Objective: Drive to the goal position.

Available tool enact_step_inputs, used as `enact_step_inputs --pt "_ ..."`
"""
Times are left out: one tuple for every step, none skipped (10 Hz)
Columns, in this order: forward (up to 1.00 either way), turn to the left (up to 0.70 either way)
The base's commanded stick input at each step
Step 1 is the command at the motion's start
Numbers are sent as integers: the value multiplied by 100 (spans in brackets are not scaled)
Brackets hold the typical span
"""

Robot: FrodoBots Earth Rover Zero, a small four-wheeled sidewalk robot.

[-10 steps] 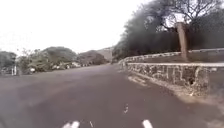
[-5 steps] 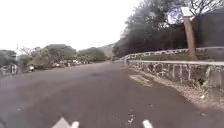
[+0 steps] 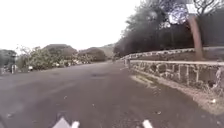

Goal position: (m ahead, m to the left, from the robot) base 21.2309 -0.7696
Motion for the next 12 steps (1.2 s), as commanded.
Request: enact_step_inputs --pt "50 0" --pt "50 0" --pt "50 0" --pt "50 0" --pt "50 0" --pt "50 0" --pt "50 0" --pt "50 0" --pt "50 0" --pt "50 0" --pt "50 0" --pt "50 0"
